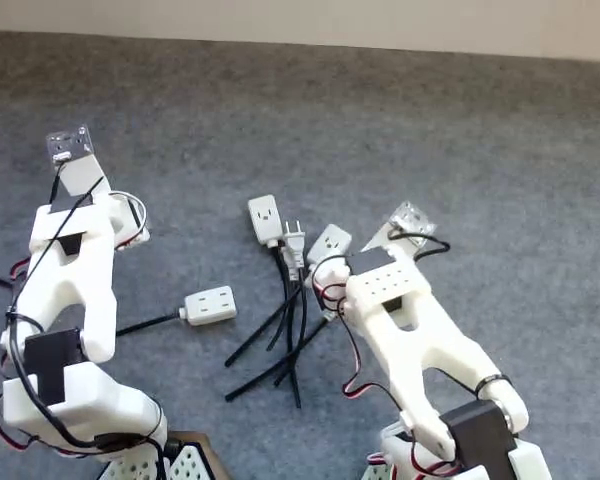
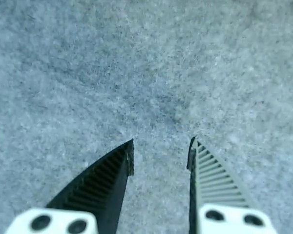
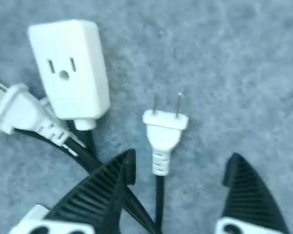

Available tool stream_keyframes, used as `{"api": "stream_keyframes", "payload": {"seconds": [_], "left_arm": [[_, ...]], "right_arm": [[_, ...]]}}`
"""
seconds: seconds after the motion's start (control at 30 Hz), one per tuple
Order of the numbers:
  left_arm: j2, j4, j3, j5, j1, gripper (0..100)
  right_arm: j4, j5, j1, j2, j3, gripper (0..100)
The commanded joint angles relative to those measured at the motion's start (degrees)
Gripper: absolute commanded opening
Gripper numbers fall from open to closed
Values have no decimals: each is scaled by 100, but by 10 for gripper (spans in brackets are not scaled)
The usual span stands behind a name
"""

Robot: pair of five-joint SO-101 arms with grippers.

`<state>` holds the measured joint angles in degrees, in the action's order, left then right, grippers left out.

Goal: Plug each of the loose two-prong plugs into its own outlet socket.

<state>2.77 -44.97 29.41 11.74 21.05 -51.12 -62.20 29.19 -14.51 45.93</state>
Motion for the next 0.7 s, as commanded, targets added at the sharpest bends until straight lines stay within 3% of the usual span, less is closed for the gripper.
{"api": "stream_keyframes", "payload": {"seconds": [0.0,0.67], "left_arm": [[-22,-26,-207,53,75,199],[-22,-26,-171,44,75,199]], "right_arm": [[453,-9,57,-31,-13,201],[1279,176,84,-22,743,187]]}}
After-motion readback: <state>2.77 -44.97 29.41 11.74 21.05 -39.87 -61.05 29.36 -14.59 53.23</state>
